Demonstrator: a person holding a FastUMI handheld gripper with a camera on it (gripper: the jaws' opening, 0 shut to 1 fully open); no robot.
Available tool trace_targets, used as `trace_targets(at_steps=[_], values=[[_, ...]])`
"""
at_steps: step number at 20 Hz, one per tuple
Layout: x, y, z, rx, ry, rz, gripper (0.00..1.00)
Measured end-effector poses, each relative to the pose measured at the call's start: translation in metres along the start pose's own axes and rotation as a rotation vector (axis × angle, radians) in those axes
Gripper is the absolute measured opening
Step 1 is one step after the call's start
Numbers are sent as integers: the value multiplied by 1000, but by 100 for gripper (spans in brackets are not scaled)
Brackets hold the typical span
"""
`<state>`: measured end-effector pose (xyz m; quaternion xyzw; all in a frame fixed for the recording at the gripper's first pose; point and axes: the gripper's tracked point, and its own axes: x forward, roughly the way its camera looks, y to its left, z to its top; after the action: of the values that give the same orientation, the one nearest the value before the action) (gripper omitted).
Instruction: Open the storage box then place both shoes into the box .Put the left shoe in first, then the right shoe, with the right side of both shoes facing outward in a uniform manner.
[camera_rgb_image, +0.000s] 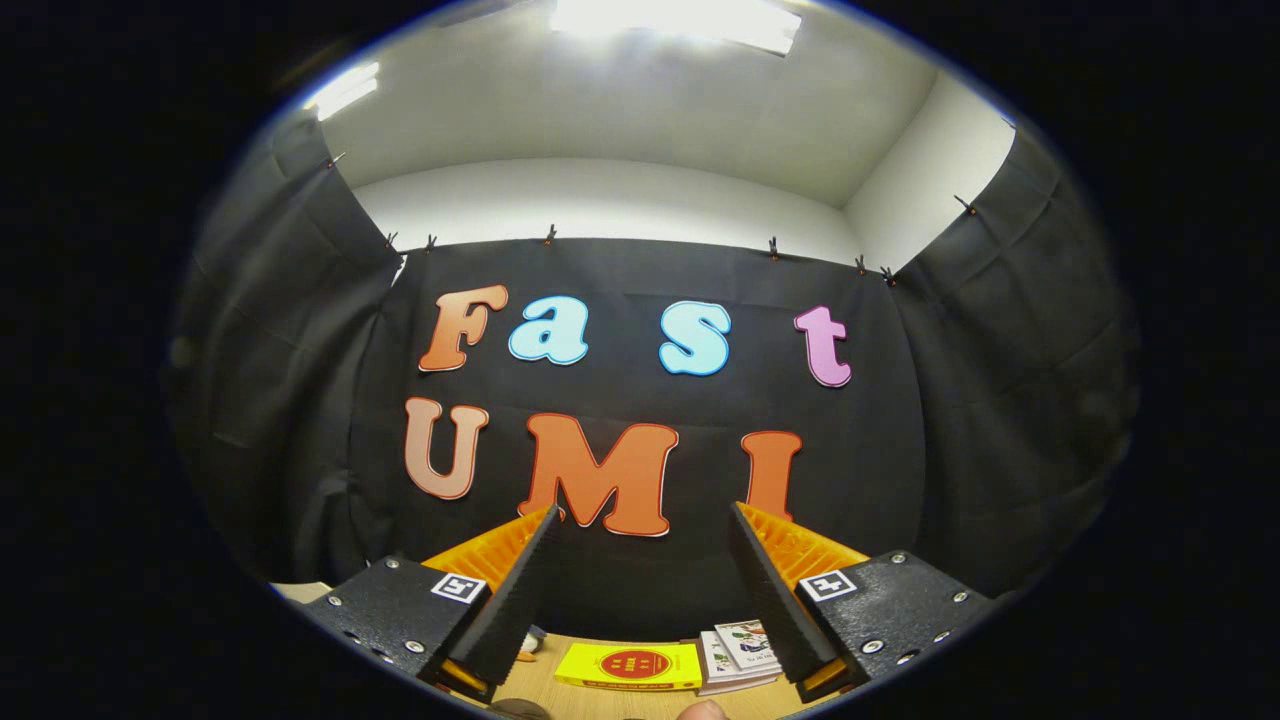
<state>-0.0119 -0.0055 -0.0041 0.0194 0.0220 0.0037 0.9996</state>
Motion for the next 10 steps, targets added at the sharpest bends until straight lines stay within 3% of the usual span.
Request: trace_targets(at_steps=[5,10], values=[[1,24,-26,14,67,80,98],[-9,66,-70,219,232,209,98]])
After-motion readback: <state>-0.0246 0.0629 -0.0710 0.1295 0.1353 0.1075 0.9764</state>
